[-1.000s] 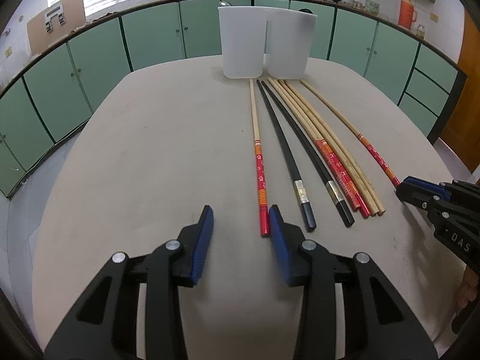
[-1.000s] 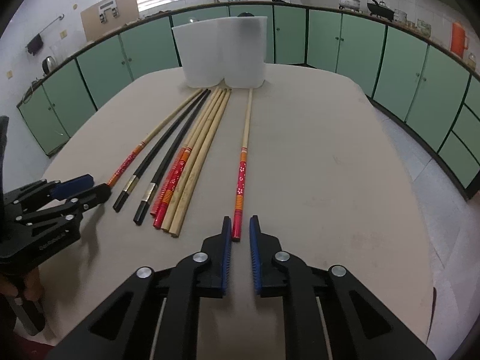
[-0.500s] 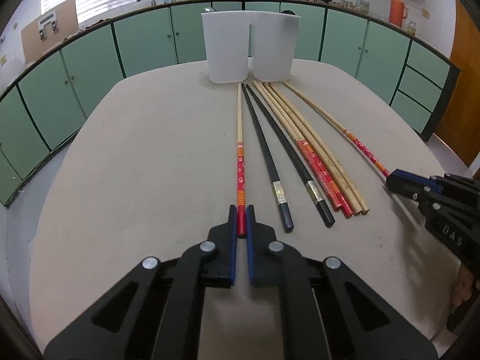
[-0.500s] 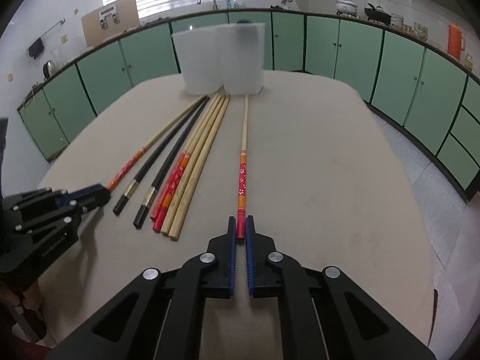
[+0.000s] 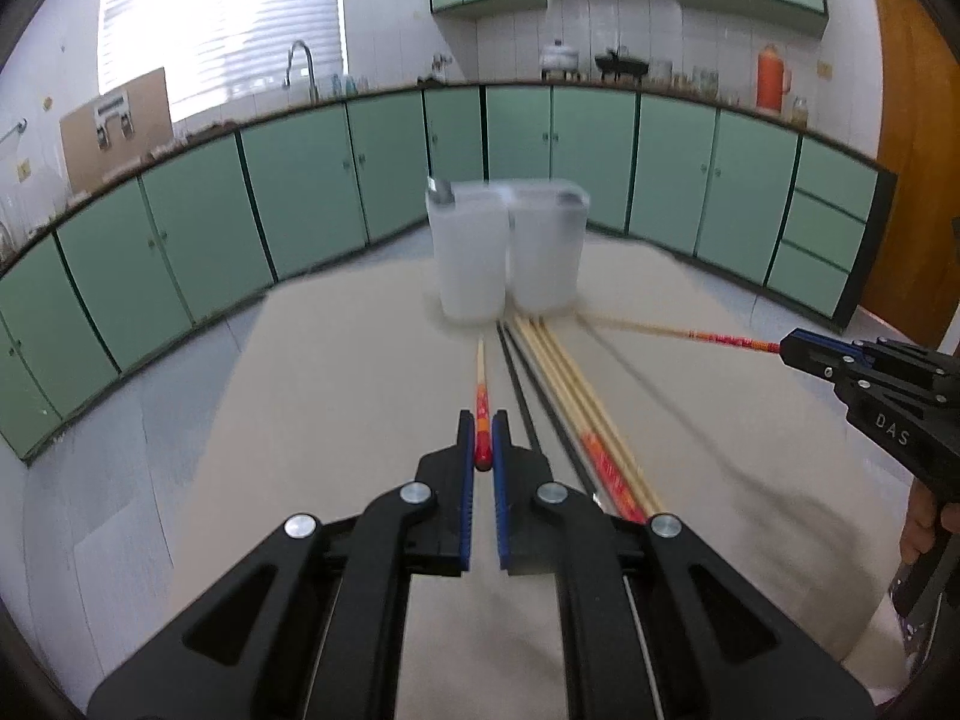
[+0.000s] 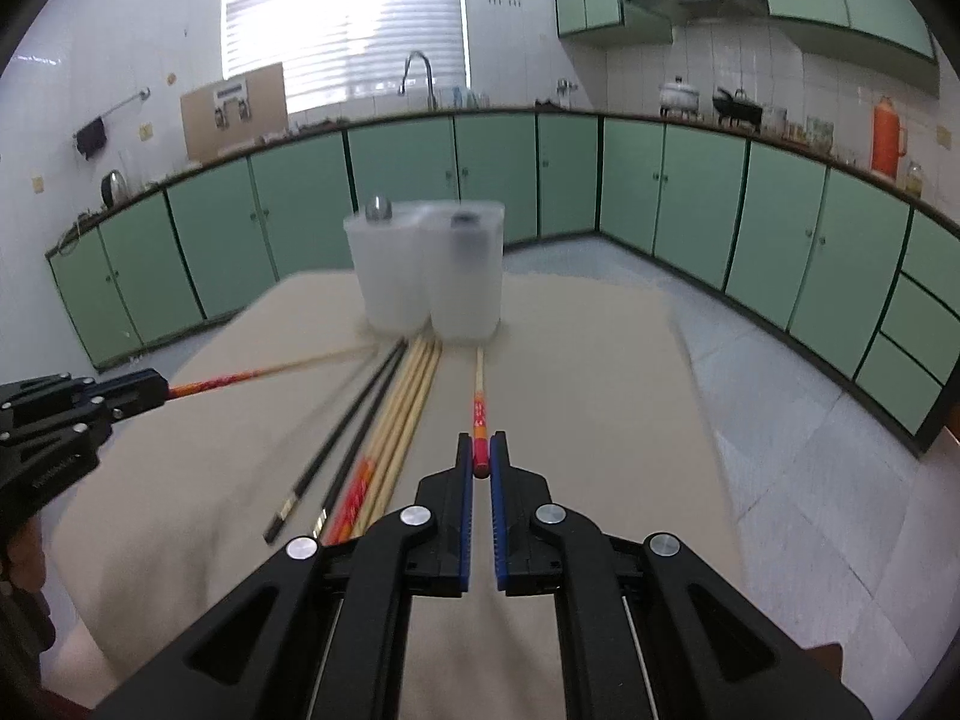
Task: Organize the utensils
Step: 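Carry both red-patterned chopsticks to the holder, insert them and open both tools, then grasp the black chopstick with the left tool while the right tool grasps a plain wooden chopstick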
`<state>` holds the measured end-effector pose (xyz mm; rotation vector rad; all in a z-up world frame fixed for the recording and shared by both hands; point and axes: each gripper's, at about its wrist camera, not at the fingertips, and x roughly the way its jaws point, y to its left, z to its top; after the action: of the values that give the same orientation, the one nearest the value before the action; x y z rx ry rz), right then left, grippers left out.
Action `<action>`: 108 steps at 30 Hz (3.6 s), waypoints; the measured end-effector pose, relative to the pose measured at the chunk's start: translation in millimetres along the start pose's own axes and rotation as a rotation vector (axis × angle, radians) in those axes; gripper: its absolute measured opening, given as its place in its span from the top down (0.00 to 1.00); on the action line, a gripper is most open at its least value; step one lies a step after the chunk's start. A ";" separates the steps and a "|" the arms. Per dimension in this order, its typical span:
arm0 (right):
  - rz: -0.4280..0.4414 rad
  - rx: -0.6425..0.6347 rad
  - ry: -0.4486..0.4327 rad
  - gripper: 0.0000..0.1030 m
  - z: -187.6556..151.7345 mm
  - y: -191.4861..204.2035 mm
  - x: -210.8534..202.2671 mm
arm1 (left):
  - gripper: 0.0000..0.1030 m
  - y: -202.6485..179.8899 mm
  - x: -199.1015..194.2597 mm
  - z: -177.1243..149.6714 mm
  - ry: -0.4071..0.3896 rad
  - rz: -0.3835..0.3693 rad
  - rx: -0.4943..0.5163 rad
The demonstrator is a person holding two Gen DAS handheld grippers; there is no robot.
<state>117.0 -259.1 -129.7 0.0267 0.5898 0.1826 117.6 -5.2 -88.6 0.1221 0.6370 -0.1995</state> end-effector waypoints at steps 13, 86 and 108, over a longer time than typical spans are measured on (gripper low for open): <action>0.088 0.025 -0.098 0.95 69.8 -7.5 -12.2 | 0.95 8.1 -30.6 59.2 -0.172 -0.034 -0.036; 0.050 0.137 -0.246 0.08 157.4 -44.5 45.7 | 0.10 32.6 40.0 149.6 -0.363 0.036 -0.088; 0.016 0.028 -0.030 0.10 5.9 12.9 45.5 | 0.08 26.4 51.2 0.7 -0.081 0.078 -0.083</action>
<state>155.3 -238.1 -148.8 0.0614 0.5625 0.1887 164.1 12.9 -117.5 0.0582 0.5579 -0.1017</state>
